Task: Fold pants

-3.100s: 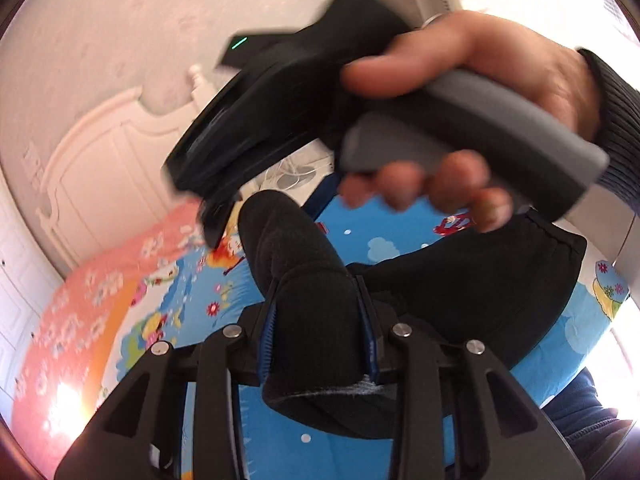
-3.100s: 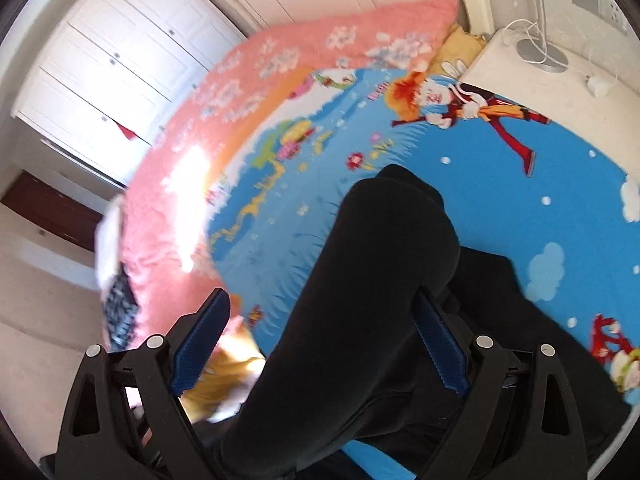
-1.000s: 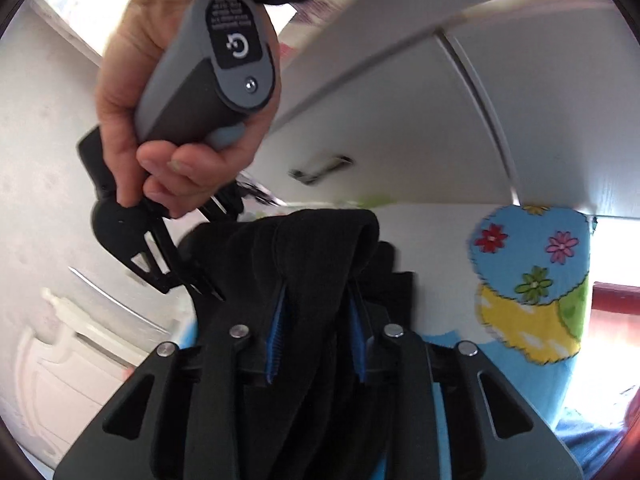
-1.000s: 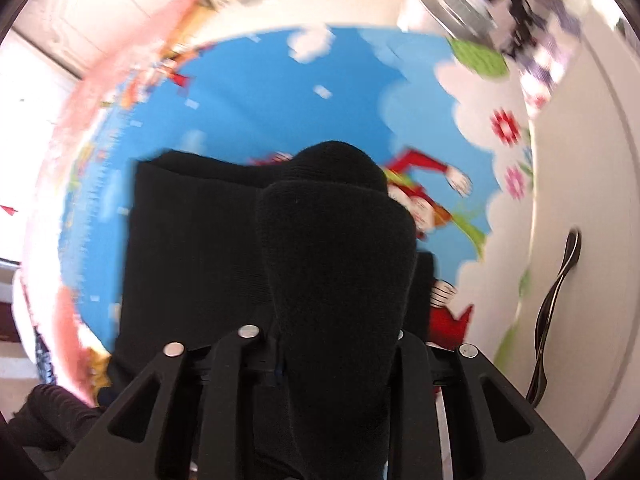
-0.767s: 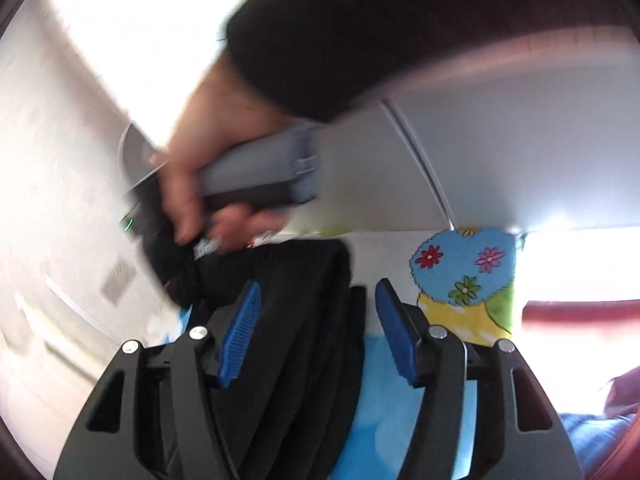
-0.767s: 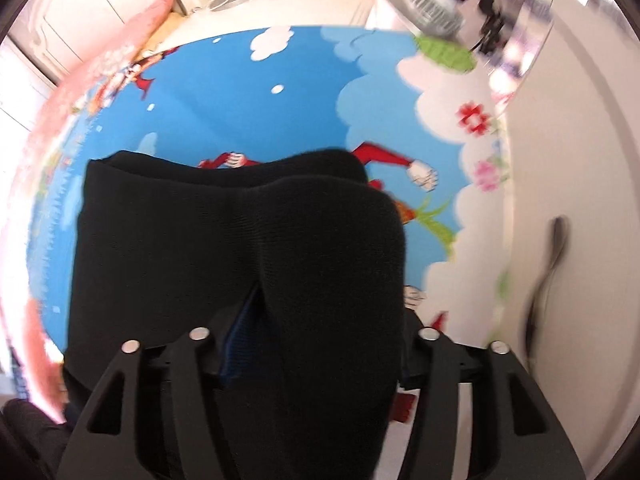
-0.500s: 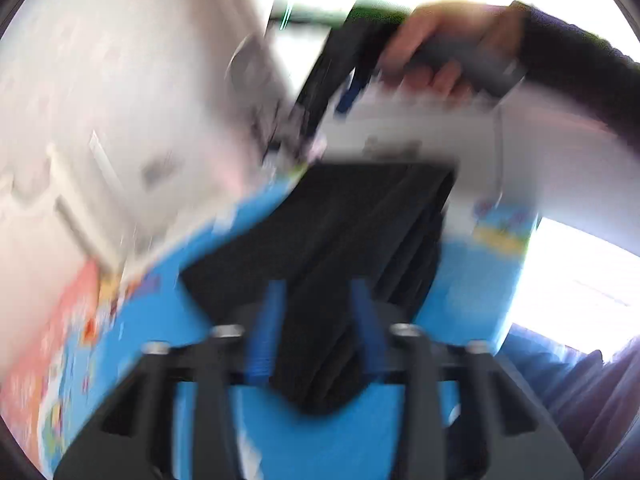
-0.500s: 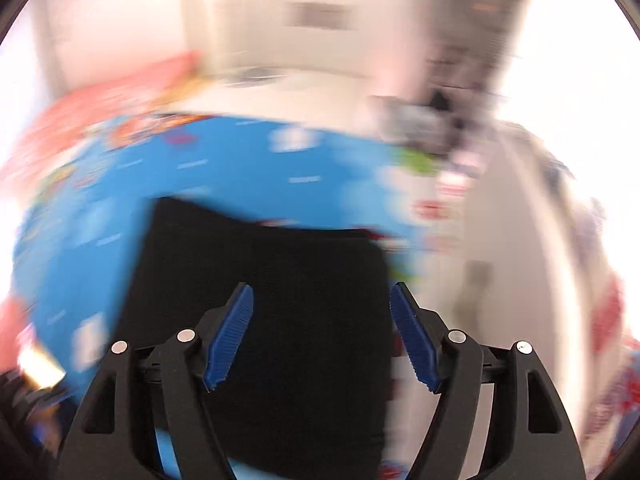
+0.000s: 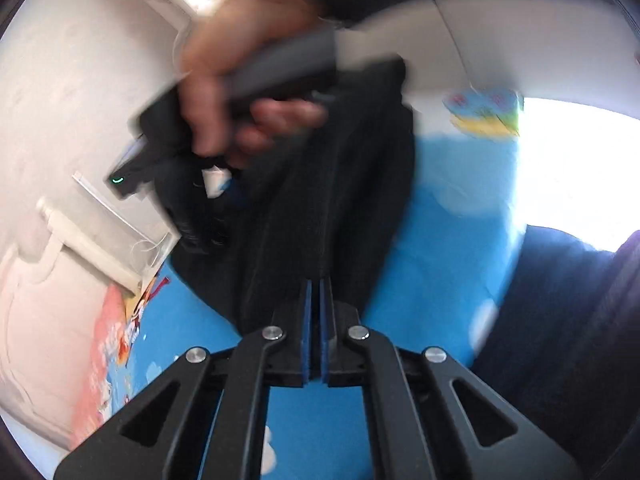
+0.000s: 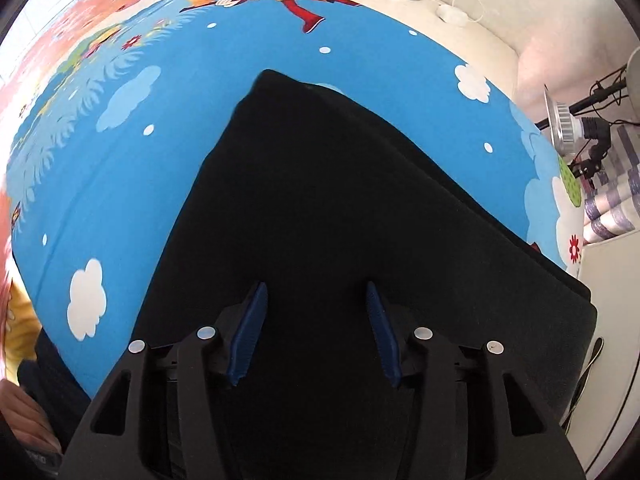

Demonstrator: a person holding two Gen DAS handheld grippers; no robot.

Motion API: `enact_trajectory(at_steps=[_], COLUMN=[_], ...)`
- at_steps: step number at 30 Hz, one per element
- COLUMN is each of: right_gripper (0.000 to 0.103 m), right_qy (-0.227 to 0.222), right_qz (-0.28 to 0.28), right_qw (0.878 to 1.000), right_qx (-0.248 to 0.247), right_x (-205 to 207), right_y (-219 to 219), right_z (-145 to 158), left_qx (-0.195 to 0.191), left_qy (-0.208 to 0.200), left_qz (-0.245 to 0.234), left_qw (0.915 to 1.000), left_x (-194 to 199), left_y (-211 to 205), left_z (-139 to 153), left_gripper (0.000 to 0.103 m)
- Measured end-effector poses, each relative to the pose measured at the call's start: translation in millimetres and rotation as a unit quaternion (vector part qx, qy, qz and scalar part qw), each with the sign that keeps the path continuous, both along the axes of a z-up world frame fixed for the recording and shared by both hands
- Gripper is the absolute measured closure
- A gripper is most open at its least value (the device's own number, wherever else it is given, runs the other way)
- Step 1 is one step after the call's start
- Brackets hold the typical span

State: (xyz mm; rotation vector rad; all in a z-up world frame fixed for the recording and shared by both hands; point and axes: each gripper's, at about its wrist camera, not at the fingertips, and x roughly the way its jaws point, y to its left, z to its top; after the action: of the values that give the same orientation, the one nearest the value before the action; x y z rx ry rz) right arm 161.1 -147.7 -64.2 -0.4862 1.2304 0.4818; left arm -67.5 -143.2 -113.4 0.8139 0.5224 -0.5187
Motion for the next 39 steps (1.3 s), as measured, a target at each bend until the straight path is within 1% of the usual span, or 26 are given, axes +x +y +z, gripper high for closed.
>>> enact_trajectory(at_steps=[1,4,5,8,9,10,12,13,14,16,17,19,20,21,22,23,25,26,27,28,29,30,32,35,37,39], right_gripper=[0.057,0.057,0.057,0.056,0.056,0.056,0.056,0.056,0.056,0.056,0.056,0.054,0.053,0.048,0.047,0.046,0.044,0.044,0.047,0.052,0.052,0.052,0.052,0.052,0.052,0.052], right_qy=[-0.01,-0.031,-0.035,-0.051,-0.061,-0.066,-0.071,-0.077,-0.083,-0.086,-0.086,-0.097,-0.095,-0.083,-0.062,-0.05,-0.036,-0.034,-0.029,-0.035,-0.045,-0.052,-0.058,-0.082,-0.092,-0.104], right_qz=[0.004,0.0,-0.002,-0.007,-0.01,-0.015,-0.023,-0.027,-0.029,-0.039,-0.044,-0.042,-0.04,-0.038,-0.036,-0.03,0.001,0.017,0.031,0.04,0.052,0.059,0.046,0.035,0.019,0.006], right_qw=[1.0,0.999,0.999,0.998,0.998,0.997,0.997,0.996,0.996,0.995,0.995,0.994,0.995,0.996,0.997,0.997,0.999,0.999,0.999,0.997,0.994,0.993,0.993,0.992,0.992,0.992], right_qx=[-0.01,-0.023,-0.025,-0.033,-0.034,-0.03,-0.021,-0.022,-0.026,-0.033,-0.032,-0.02,-0.005,0.017,0.042,0.05,0.023,0.007,-0.023,-0.061,-0.087,-0.091,-0.086,-0.085,-0.078,-0.073], right_x=[-1.7,-3.0,-2.0,-4.2,-5.7,-6.0,-6.1,-8.6,-10.0,-13.2,-13.8,-15.2,-14.0,-12.1,-9.6,-7.1,-4.5,-3.6,-0.7,2.1,4.0,6.1,6.7,4.7,4.6,2.6], right_y=[3.4,8.7,10.1,14.7,14.3,13.5,10.1,10.4,11.5,13.4,13.5,15.1,14.9,14.5,16.4,19.9,40.4,51.2,62.4,70.0,74.4,76.3,76.6,75.4,74.8,74.9], right_z=[-1.7,-3.3,-3.8,-5.1,-5.3,-6.3,-6.9,-7.1,-7.5,-5.2,-0.8,15.7,23.7,30.8,37.2,39.3,32.6,25.4,12.0,-2.2,-14.5,-22.3,-21.5,-24.2,-23.0,-21.5], left_qx=[-0.007,0.012,0.01,-0.005,-0.012,-0.038,-0.085,-0.109,-0.118,-0.105,-0.098,-0.067,-0.052,-0.039,-0.031,-0.027,-0.026,-0.022,-0.013,0.0,0.017,0.032,0.041,0.057,0.066,0.061], left_qy=[0.01,0.011,0.016,0.061,0.077,0.108,0.12,0.109,0.089,0.023,0.02,0.022,0.026,0.032,0.034,0.037,0.032,0.029,0.026,0.024,0.019,0.018,0.032,0.03,0.047,0.043], left_qz=[0.005,-0.022,-0.023,-0.028,-0.035,-0.035,-0.032,-0.008,0.014,0.054,0.055,0.047,0.041,0.034,0.04,0.047,0.052,0.053,0.044,0.029,0.017,0.009,0.002,-0.021,-0.032,-0.035], left_qw=[0.9999,0.9996,0.9996,0.9977,0.9963,0.9928,0.9886,0.9881,0.9889,0.9927,0.9935,0.9964,0.9975,0.9981,0.9981,0.9979,0.9978,0.998,0.9986,0.9993,0.9995,0.9993,0.9987,0.9977,0.9962,0.9966], left_x=[5.2,-2.0,-1.3,7.6,8.3,9.5,10.2,13.6,15.8,16.7,16.6,13.5,12.2,11.2,12.8,16.1,22.6,20.8,18.5,12.9,7.4,3.2,2.6,-0.8,3.6,4.3], left_y=[4.6,-1.7,-1.6,5.2,7.1,11.0,24.9,36.2,45.5,59.3,61.4,58.6,55.2,51.6,48.8,45.9,40.2,38.8,35.0,31.8,27.1,26.4,28.6,24.5,23.0,20.3], left_z=[-0.8,-5.3,-5.5,-6.6,-4.1,0.1,13.1,23.5,30.4,39.8,39.1,27.6,20.7,13.9,8.2,4.1,-2.8,-2.9,-0.7,2.0,-0.1,-3.3,-13.0,-15.4,-20.6,-19.9], left_gripper=[0.101,0.101,0.101,0.1,0.103,0.101,0.1,0.1,0.099,0.057,0.037,0.046,0.056,0.067,0.071,0.074,0.08,0.089,0.094,0.096,0.097,0.097,0.098,0.099,0.101,0.098])
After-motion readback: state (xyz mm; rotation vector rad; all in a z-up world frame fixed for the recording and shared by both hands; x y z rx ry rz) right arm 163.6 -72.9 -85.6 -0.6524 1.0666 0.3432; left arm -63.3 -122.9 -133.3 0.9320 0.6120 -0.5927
